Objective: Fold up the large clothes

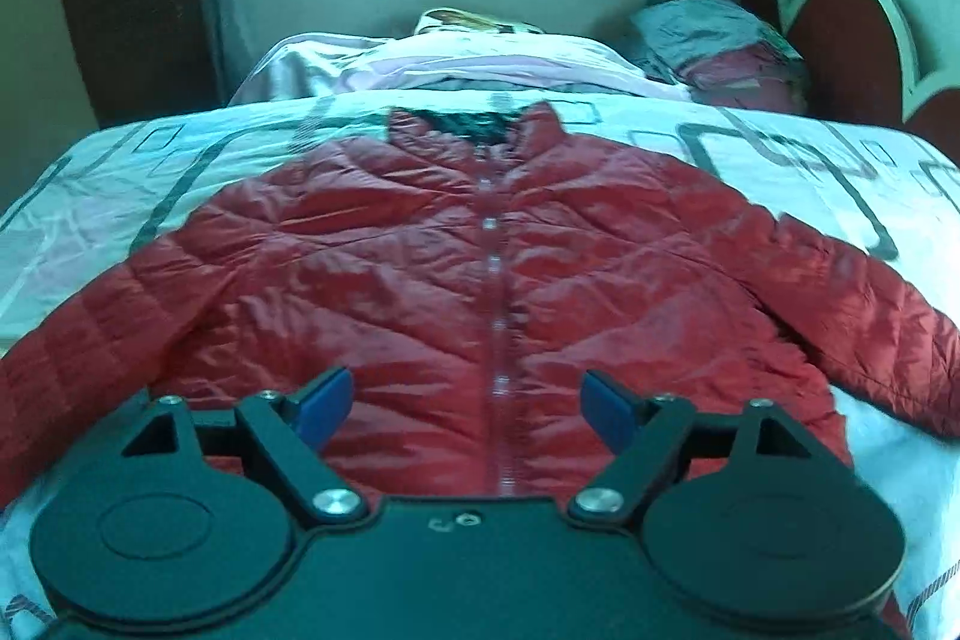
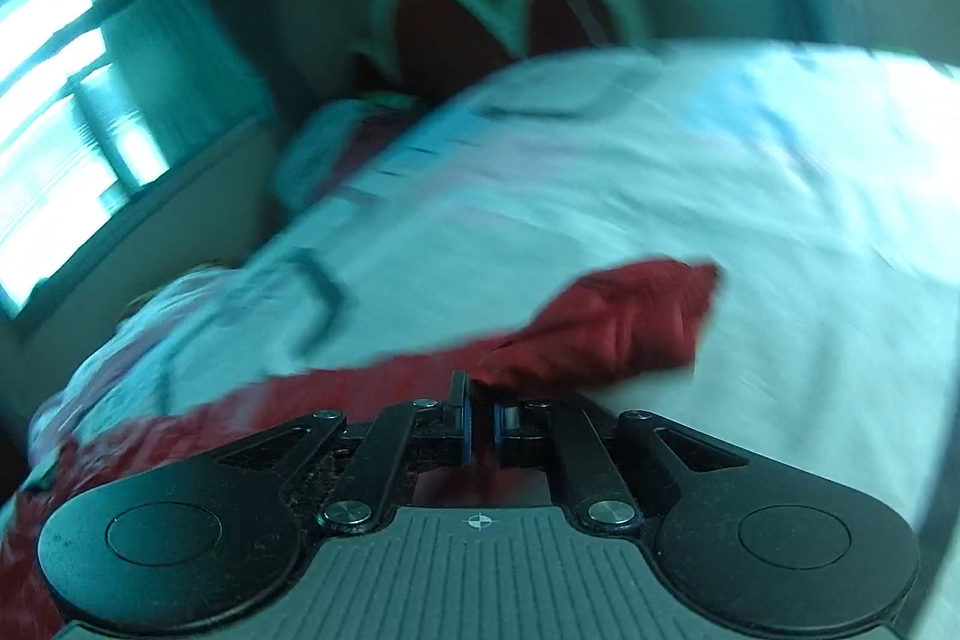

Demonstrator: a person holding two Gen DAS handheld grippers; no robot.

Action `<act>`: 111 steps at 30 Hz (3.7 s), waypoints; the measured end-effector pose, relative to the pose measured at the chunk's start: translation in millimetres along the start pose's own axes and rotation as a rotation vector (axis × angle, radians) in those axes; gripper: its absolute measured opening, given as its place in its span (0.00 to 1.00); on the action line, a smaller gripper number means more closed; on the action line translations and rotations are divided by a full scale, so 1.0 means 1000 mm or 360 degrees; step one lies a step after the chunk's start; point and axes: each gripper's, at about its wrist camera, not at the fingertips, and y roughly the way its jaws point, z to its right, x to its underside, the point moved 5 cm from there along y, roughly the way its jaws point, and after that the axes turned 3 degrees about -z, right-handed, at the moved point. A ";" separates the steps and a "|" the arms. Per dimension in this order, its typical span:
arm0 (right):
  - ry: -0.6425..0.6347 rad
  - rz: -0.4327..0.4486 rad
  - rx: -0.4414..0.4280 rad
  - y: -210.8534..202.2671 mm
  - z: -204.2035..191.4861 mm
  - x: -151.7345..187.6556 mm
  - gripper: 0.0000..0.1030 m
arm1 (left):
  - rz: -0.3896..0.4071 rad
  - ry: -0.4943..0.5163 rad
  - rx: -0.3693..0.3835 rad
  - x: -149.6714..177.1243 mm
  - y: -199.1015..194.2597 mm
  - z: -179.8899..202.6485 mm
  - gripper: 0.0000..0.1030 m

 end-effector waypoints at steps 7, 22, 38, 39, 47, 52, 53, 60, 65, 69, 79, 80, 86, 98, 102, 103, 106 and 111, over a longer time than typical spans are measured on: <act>-0.0486 -0.0112 -0.0495 0.005 -0.155 0.034 0.05 | 0.0016 -0.0131 0.0123 -0.009 0.005 -0.043 0.77; -0.1125 -0.0607 -0.0839 0.029 -0.339 0.219 0.30 | -0.0053 -0.0286 0.0374 -0.004 0.034 -0.118 0.77; -0.0914 -0.0631 -0.0628 0.001 -0.218 0.177 0.31 | -0.0291 -0.0211 0.0751 -0.018 0.118 -0.034 0.22; -0.0884 -0.0600 -0.0571 0.001 -0.212 0.172 0.31 | -0.0284 -0.0210 0.0748 -0.019 0.118 -0.035 0.18; -0.0723 -0.0505 -0.0390 0.025 -0.207 0.147 0.31 | -0.0011 -0.0217 0.0542 -0.035 0.082 -0.085 0.16; -0.0699 -0.0500 -0.0368 0.031 -0.204 0.139 0.31 | 0.0001 -0.0259 0.0423 -0.026 0.075 -0.123 0.16; -0.0698 -0.0501 -0.0361 0.033 -0.204 0.138 0.31 | -0.0004 -0.0274 0.0409 -0.023 0.075 -0.127 0.16; -0.0708 -0.0506 -0.0295 0.045 -0.197 0.133 0.20 | -0.0040 -0.0325 0.0339 -0.014 0.089 -0.144 0.17; -0.0671 -0.0408 -0.0356 0.027 -0.193 0.110 0.16 | -0.0063 -0.0242 0.0277 -0.009 0.093 -0.144 0.29; -0.0700 -0.0308 -0.0401 0.030 -0.209 0.090 0.16 | 0.0182 -0.0251 -0.0006 -0.016 0.057 -0.159 0.34; -0.0763 -0.0449 -0.0320 0.082 -0.223 0.092 0.16 | -0.0027 0.0031 0.0107 -0.022 0.106 -0.105 0.40; -0.0778 -0.0403 -0.0334 0.081 -0.226 0.085 0.16 | 0.0012 0.0010 0.0120 -0.028 0.104 -0.104 0.40; -0.0800 -0.0482 -0.0301 0.151 -0.253 0.068 0.16 | 0.0008 0.0065 0.0106 -0.056 0.132 -0.087 0.44; -0.0657 -0.0499 -0.0355 0.132 -0.232 0.066 0.16 | -0.0021 -0.0075 0.0084 -0.041 0.131 -0.116 0.59; -0.0699 -0.0579 -0.0307 0.137 -0.231 0.082 0.16 | -0.0029 -0.0171 0.0177 -0.036 0.135 -0.118 0.18; -0.0714 -0.0577 -0.0310 0.133 -0.228 0.084 0.16 | -0.0016 -0.0173 0.0190 -0.033 0.130 -0.119 0.18; -0.0798 -0.0577 -0.0316 0.127 -0.225 0.091 0.16 | -0.0049 -0.0117 0.0179 -0.019 0.123 -0.117 0.18; -0.0772 -0.0491 -0.0360 0.118 -0.226 0.076 0.16 | 0.0083 -0.0164 -0.0003 -0.025 0.092 -0.139 0.64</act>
